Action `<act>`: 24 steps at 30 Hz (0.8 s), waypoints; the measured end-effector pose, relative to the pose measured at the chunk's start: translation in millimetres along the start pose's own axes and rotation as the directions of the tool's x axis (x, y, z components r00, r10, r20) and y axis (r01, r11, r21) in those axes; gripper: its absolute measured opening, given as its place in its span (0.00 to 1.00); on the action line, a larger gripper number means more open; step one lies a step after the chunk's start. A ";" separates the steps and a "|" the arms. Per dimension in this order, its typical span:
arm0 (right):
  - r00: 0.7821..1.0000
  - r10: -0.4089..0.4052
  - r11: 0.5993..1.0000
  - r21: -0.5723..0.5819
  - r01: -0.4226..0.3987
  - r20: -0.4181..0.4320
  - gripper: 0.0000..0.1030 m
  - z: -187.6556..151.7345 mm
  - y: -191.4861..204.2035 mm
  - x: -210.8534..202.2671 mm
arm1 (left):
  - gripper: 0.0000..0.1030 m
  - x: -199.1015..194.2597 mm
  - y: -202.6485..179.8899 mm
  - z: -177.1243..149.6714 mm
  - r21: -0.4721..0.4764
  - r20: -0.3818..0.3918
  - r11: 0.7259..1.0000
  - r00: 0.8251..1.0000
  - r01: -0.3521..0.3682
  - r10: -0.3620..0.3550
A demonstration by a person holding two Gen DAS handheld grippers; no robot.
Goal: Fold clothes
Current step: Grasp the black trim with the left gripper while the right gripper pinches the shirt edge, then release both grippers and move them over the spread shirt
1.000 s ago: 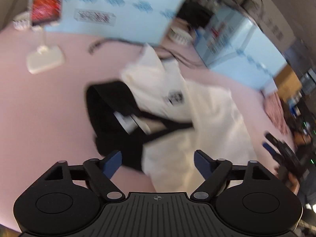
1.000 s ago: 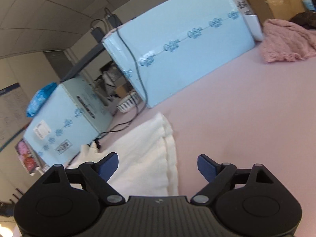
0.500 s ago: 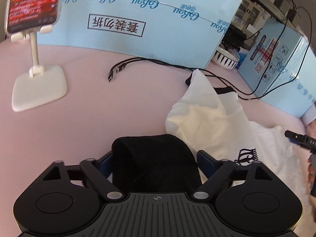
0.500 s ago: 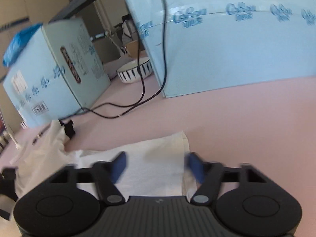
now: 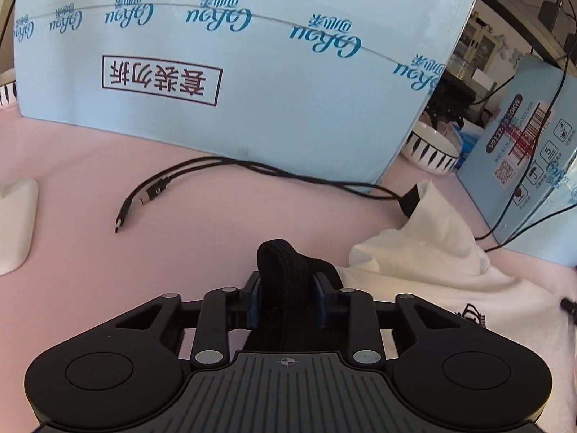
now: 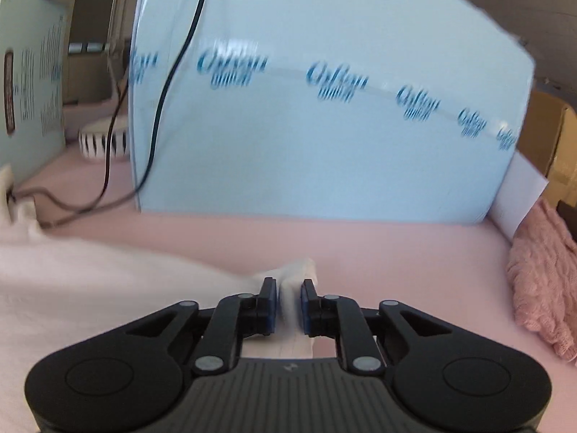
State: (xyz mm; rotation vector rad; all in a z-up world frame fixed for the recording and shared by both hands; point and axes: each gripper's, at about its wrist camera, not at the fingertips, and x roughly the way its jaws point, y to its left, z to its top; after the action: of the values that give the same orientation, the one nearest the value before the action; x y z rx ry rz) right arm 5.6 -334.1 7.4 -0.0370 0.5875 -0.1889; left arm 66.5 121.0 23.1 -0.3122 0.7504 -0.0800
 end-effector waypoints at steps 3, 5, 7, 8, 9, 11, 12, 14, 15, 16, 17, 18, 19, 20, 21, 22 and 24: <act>0.978 0.124 0.969 0.191 -0.156 0.166 0.73 -1.0 -34.0 -52.1 | 0.60 -52.1 24.3 6.7 -0.037 0.052 0.997 0.997 0.064 -0.062; 0.900 0.363 0.866 0.270 -0.422 0.242 0.77 -4.8 -53.3 -94.1 | 0.65 -91.8 41.5 7.7 -0.053 0.074 0.994 0.993 0.098 -0.094; 0.773 0.609 0.750 0.187 -0.635 0.181 0.87 -14.4 -46.9 -117.4 | 0.69 -118.2 46.1 -4.8 0.011 -0.015 0.992 0.992 0.122 -0.122; 0.671 0.731 0.658 0.132 -0.741 0.122 0.88 -21.7 -39.5 -130.8 | 0.71 -133.6 48.0 -21.4 0.057 -0.081 0.987 0.986 0.150 -0.145; 0.562 0.825 0.558 0.082 -0.826 0.060 0.88 -29.8 -31.4 -144.1 | 0.74 -145.1 48.7 -37.5 0.074 -0.136 0.983 0.978 0.167 -0.156; 0.431 0.903 0.430 -0.034 -0.902 -0.010 0.88 -54.3 -6.8 -170.2 | 0.74 -157.4 47.7 -69.9 0.080 -0.228 0.979 0.959 0.188 -0.166; 0.395 0.918 0.392 -0.077 -0.917 -0.031 0.88 -63.7 7.5 -183.3 | 0.74 -162.7 47.2 -85.0 0.080 -0.267 0.978 0.949 0.195 -0.167; 0.328 0.942 0.314 -0.154 -0.937 -0.073 0.88 -81.8 35.9 -208.1 | 0.74 -164.2 45.8 -102.0 0.063 -0.274 0.985 0.952 0.162 -0.139; 0.319 0.944 0.302 -0.171 -0.938 -0.083 0.89 -86.6 50.3 -214.5 | 0.74 -159.8 47.5 -104.6 0.034 -0.272 0.989 0.953 0.146 -0.131; 0.330 0.938 0.303 -0.213 -0.929 -0.103 0.90 -91.4 70.8 -225.7 | 0.74 -155.1 49.1 -106.5 0.005 -0.267 0.992 0.956 0.129 -0.123; 0.342 0.932 0.301 -0.277 -0.913 -0.116 0.90 -94.7 87.3 -238.6 | 0.74 -148.9 50.5 -104.2 -0.024 -0.249 0.993 0.962 0.114 -0.116; 0.342 0.932 0.285 -0.341 -0.896 -0.118 0.90 -98.0 100.9 -248.4 | 0.74 -142.7 51.9 -102.0 -0.053 -0.231 0.994 0.967 0.099 -0.109; 0.344 0.931 0.271 -0.403 -0.874 -0.121 0.90 -101.3 114.1 -257.2 | 0.74 -136.5 52.3 -99.6 -0.075 -0.214 0.993 0.972 0.086 -0.100; 0.363 0.923 0.271 -0.460 -0.846 -0.124 0.91 -104.6 125.4 -261.0 | 0.73 -130.3 47.1 -96.9 -0.058 -0.207 0.995 0.974 0.078 -0.088; 0.384 0.915 0.271 -0.510 -0.816 -0.128 0.91 -108.1 136.4 -264.0 | 0.73 -125.1 42.0 -95.6 -0.041 -0.202 0.997 0.976 0.071 -0.078; 0.410 0.901 0.279 -0.535 -0.797 -0.141 0.90 -112.0 145.2 -262.7 | 0.73 -119.7 36.4 -94.3 -0.024 -0.196 0.998 0.978 0.063 -0.067; 0.463 0.870 0.292 -0.577 -0.763 -0.172 0.80 -119.6 162.9 -258.7 | 0.60 -109.0 22.0 -92.9 0.007 -0.170 0.999 0.984 0.046 -0.045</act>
State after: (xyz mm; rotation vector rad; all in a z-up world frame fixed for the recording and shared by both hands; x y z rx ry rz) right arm -244.6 -123.3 35.1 -0.3523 0.3932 1.0660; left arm -77.3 138.6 24.2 -0.3146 0.9115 -0.1553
